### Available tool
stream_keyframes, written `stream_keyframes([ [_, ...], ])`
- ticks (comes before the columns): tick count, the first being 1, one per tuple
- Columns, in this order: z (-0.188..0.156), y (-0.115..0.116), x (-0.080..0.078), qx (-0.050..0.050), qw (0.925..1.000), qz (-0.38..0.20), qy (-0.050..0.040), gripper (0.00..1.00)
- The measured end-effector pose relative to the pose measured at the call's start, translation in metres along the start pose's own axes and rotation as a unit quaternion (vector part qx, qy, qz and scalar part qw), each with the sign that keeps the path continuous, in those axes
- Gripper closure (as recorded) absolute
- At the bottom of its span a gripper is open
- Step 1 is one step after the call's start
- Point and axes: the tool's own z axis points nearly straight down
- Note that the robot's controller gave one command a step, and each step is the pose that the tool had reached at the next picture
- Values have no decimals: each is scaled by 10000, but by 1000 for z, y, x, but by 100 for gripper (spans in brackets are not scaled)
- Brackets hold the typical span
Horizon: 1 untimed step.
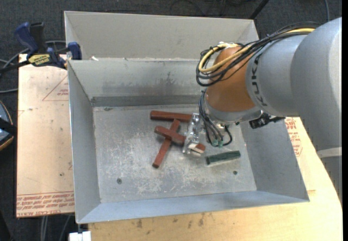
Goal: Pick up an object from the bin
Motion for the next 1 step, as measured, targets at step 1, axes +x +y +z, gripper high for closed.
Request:
stream_keyframes([
  [1,-9,1,2,-6,10000,1,10,100],
])
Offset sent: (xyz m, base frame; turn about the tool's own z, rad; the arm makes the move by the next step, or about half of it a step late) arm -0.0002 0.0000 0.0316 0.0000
